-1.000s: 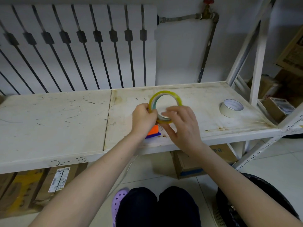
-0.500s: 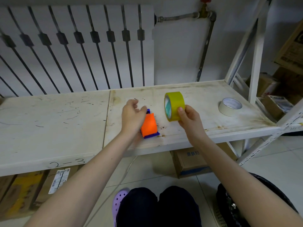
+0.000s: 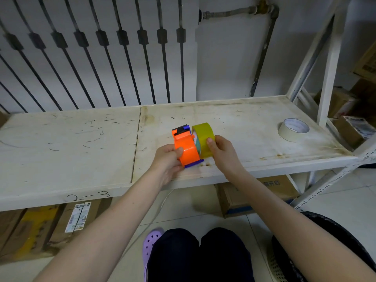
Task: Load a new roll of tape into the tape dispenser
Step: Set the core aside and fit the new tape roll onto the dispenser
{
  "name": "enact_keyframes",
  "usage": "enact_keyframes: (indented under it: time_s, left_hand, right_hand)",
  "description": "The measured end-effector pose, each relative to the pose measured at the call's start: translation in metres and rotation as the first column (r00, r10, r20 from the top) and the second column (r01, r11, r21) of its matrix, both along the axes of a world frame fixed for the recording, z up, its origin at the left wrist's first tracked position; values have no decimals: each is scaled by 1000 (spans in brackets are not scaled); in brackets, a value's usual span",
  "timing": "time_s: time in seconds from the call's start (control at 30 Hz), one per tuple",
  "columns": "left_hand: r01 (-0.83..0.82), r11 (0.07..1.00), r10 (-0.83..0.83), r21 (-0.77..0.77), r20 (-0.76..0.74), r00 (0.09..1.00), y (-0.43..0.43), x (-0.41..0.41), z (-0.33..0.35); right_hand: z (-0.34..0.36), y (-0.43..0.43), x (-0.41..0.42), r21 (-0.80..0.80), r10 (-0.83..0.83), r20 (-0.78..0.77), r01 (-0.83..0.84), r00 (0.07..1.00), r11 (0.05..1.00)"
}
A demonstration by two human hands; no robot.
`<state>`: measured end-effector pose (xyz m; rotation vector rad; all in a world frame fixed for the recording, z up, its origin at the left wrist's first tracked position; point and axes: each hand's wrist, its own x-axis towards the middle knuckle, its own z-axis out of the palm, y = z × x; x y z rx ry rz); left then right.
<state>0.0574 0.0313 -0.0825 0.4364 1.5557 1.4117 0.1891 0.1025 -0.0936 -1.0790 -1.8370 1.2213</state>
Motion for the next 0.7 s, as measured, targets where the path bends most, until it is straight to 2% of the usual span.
enact_keyframes:
  time_s: [0.17, 0.33, 0.43, 0.57, 0.7]
  left_hand:
    - [2, 1000, -2, 14, 14, 1000, -1, 3, -2]
    - [2, 999, 0, 39, -42, 999, 0, 8, -4]
    - [52, 998, -46, 46, -126, 991, -1, 10, -4]
    - [109, 993, -102, 36, -145, 984, -2, 9, 0]
    - [138, 990, -129, 28, -205, 970, 1, 9, -3]
  right_hand:
    - [7, -3, -1, 98, 39, 201, -59, 979, 993]
    - [9, -3, -4, 90, 73, 396, -117, 915, 989]
    - [-2, -6, -4, 102, 61, 373, -107, 926, 989]
    - [-8, -6, -3, 103, 50, 290, -83, 956, 991]
    - [-5, -9, -2, 10, 162, 241, -169, 957, 986]
